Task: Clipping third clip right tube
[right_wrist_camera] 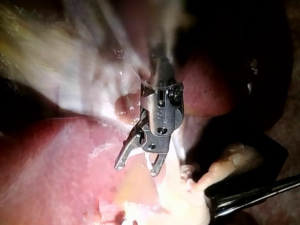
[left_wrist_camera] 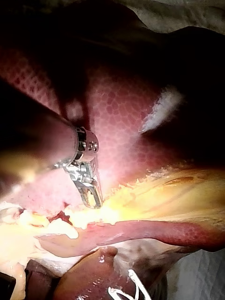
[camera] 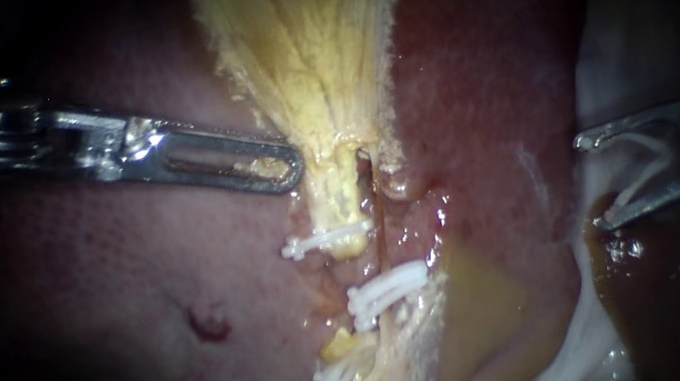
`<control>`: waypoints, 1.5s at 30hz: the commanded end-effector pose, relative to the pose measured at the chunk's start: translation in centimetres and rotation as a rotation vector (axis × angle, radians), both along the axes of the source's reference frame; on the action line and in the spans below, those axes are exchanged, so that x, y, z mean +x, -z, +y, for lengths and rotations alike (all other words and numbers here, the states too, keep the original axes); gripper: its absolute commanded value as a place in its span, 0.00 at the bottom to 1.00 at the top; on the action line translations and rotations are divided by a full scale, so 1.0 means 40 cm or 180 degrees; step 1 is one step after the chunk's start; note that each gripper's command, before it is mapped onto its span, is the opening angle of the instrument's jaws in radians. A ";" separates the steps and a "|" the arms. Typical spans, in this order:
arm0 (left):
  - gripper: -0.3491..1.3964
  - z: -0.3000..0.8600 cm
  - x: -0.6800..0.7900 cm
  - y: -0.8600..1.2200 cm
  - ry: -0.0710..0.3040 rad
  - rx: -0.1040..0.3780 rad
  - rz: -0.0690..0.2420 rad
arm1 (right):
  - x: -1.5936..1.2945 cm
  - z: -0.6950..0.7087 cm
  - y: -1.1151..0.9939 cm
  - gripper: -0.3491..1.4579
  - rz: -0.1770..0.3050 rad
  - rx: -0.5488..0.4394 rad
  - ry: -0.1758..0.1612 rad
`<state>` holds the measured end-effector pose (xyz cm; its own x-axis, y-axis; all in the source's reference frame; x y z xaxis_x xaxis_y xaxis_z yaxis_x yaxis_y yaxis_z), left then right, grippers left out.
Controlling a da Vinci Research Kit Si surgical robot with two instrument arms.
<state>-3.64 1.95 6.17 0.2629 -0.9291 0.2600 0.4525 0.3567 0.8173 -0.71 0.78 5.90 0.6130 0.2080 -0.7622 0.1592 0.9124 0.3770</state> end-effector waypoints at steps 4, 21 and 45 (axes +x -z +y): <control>0.00 0.0008 0.0029 0.0017 -0.0028 0.0018 -0.0023 | 0.0000 0.0000 -0.0001 0.47 -0.0002 0.0000 -0.0001; 0.00 0.0097 0.0196 0.0136 0.0208 -0.0037 0.0062 | 0.0005 0.0002 -0.0003 0.47 0.0004 -0.0001 -0.0010; 0.00 0.0091 0.0197 0.0137 0.0210 -0.0041 0.0065 | 0.0243 0.0010 -0.0021 0.47 0.0226 0.0483 -0.0310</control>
